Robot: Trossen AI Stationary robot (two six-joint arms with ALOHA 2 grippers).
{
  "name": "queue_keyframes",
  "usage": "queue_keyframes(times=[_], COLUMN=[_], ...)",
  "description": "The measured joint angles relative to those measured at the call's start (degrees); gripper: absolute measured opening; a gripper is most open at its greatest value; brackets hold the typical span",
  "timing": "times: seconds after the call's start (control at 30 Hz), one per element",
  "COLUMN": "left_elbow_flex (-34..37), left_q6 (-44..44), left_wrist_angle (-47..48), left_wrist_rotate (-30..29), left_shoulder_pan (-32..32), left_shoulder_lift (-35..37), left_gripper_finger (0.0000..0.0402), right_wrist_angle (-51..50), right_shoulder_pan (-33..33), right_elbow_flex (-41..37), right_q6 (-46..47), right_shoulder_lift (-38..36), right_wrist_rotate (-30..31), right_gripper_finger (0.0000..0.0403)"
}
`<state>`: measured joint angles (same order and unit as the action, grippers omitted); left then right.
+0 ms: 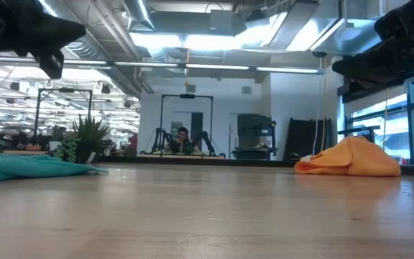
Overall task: Roll microfiber towels into tight, uniform cylinder then place into a basket
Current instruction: Fold the blue microfiber cloth
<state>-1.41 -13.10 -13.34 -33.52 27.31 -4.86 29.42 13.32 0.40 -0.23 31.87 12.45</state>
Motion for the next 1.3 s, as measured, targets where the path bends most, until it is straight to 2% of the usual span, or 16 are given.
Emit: queue_keyframes(times=[0.1,0.23,0.43,0.63,0.87,1.07,1.3], left_elbow_flex=[-2.69,-8.64,-18.3,-26.98,-35.44,-37.46,-37.49], left_q6=[-0.25,0.62,1.04,-11.05,-25.61,-31.27,-50.03], left_wrist_angle=[0.22,6.43,17.58,29.48,45.56,47.35,49.69], left_wrist_rotate=[0.01,0.48,-0.04,0.25,8.27,15.44,27.01], left_shoulder_pan=[0.0,0.0,0.0,-0.02,0.02,1.36,4.79], left_shoulder_lift=[0.0,-0.65,-8.0,-19.31,-34.09,-43.56,-51.63], left_gripper_finger=[0.0006,0.0002,0.0,0.0,0.0,0.0,0.0], right_wrist_angle=[0.02,0.53,0.89,0.87,0.87,1.39,1.74], right_shoulder_pan=[0.0,-0.01,0.0,0.0,0.0,0.02,0.04], right_elbow_flex=[0.0,0.01,0.02,0.01,0.02,0.02,0.0], right_q6=[-0.03,-1.75,-2.8,-2.82,-2.82,-2.82,-2.84], right_shoulder_lift=[0.01,-0.01,-0.01,0.01,-0.01,-0.04,-0.04], right_wrist_rotate=[0.0,0.0,0.0,0.0,-0.45,-5.89,-6.05], right_gripper_finger=[0.0005,0.0005,0.0005,0.0005,0.0005,0.0005,0.0005])
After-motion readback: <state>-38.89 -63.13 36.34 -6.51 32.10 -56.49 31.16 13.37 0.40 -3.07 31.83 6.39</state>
